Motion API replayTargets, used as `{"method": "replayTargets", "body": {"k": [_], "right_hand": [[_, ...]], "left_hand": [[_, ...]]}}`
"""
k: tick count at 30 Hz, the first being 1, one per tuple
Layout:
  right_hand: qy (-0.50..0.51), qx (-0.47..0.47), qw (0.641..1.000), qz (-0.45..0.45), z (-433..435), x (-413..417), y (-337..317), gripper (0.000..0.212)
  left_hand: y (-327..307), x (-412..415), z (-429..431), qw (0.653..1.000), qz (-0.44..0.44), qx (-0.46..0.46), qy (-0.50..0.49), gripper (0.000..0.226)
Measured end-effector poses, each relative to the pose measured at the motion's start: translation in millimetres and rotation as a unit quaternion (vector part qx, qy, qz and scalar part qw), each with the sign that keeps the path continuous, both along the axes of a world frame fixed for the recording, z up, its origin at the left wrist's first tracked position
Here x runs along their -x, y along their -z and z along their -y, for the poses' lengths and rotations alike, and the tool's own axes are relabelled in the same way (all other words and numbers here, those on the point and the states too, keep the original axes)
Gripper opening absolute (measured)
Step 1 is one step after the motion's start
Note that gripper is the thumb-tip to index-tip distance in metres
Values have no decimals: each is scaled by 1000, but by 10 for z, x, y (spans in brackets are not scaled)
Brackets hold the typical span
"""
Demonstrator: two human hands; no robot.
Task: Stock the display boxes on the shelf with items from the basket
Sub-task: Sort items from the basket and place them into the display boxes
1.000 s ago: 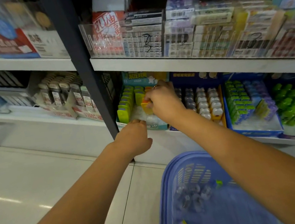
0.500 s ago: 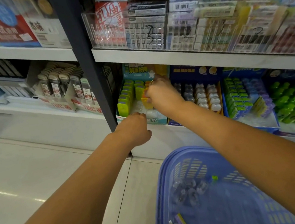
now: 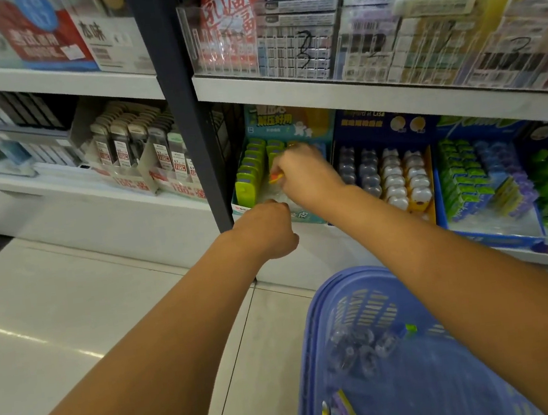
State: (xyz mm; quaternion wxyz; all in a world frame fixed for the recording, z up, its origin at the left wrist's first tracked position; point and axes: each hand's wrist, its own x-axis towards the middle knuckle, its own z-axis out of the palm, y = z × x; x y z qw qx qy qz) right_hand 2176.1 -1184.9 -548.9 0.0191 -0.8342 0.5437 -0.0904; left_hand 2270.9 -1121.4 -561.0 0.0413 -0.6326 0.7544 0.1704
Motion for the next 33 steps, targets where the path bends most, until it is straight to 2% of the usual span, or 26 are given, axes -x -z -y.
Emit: {"method": "replayTargets", "body": {"k": [5,11,15,20,23,24,26,28,29,31,33], "right_hand": [[40,16,995,91,33,240,10,19],[-28,34,996,83,22,370,178,23],[42,23,974,220,62,293,265,16],[48,42,994,87,21,309,212,37],[15,49,999,14,-180,429,77,44],[1,59,998,17,-311,522,65,42],[8,70,993,98,-640,772,121,31],[42,11,986,161,-1017,1080,309,18],[62,-46,985,154,-1194,1235,454,16],[79,-202,972,89,-1496,1486,841,19],[62,-346,936,22,-1765,1618,1265,31]], "left_hand": [[-10,-13,9,1000,-3,-3,-1,53],[-1,33,34,1000,10,2,-6,45],[21,39,41,1000,13,-5,-5,44],[-8,-2,-21,1000,8,-3,2,50],[-62,37,-138,996,-2,85,11,43],[-83,69,-190,991,-21,129,17,38],[-115,166,-328,978,-80,190,34,26],[-75,308,-532,975,-119,177,69,22],[-8,399,-643,976,-126,150,92,21],[197,618,-873,982,-110,73,137,20],[476,815,-1066,982,-53,-40,175,24]]}}
